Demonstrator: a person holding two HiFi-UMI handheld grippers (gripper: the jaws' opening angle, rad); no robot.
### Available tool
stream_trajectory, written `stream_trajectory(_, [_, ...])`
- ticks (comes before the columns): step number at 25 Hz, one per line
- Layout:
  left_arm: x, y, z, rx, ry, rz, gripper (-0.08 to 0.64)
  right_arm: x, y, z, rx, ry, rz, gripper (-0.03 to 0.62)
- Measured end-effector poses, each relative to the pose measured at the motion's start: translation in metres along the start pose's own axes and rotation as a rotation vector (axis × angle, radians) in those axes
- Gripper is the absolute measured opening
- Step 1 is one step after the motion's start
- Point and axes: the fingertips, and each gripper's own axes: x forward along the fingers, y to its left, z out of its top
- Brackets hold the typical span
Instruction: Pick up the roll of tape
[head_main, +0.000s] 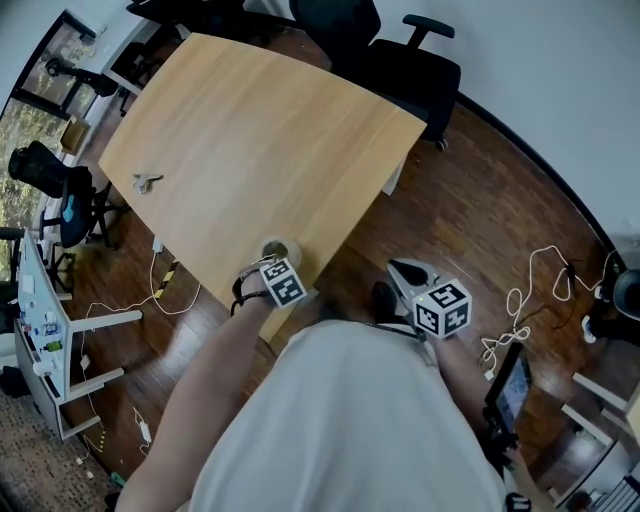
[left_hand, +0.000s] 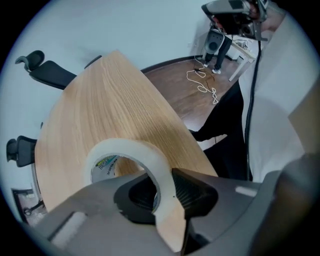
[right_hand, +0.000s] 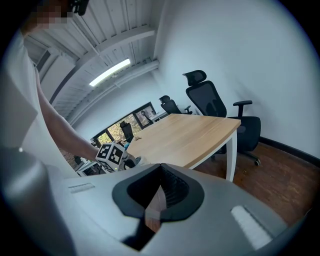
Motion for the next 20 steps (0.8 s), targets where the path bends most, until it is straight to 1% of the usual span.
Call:
stream_trajectory(4, [-0.017,-0.005,0.023,-0.075,-0.112,0.033,0.095,0.002,-0.005,0.005,-0.014,0.010,0.032,0.006])
stream_trajectory(6, [-0.032,-0.006,0.034,-0.125,-0.180,0.052,0.095,0.004,-0.001,0.012,-0.033,0.017,0.058,0.006])
stream_trajectory(8, [-0.055,-0.010,0.048,-0.195,-0.274,0.072,0.097,0.005,0.004,0.018,-0.056,0.029,0.092,0.006])
stream_trajectory(10, [-0.080,-0.019,0.068,-0.270,-0.388,0.088,0.097,0.003,0.005,0.020,-0.075,0.044,0.116,0.006])
stream_trajectory(12, [-0.101,-0.031,0.086,-0.328,-0.500,0.091,0.097,-0.002,0.005,0.016,-0.089,0.062,0.127,0.006])
stream_trajectory(13, [-0.111,-0.036,0.089,-0.350,-0.545,0.094,0.097,-0.002,0.008,0.013,-0.096,0.071,0.137,0.006])
stream_trajectory(15, [-0.132,-0.038,0.085,-0.405,-0.604,0.122,0.097,0.008,0.023,0.014,-0.112,0.087,0.186,0.006])
stream_trajectory(17, [-0.147,-0.036,0.088,-0.479,-0.651,0.152,0.097,0.015,0.032,0.020,-0.133,0.109,0.248,0.006])
stream_trajectory(20, [-0.159,-0.042,0.104,-0.587,-0.727,0.166,0.098,0.016,0.027,0.015,-0.171,0.171,0.302,0.006])
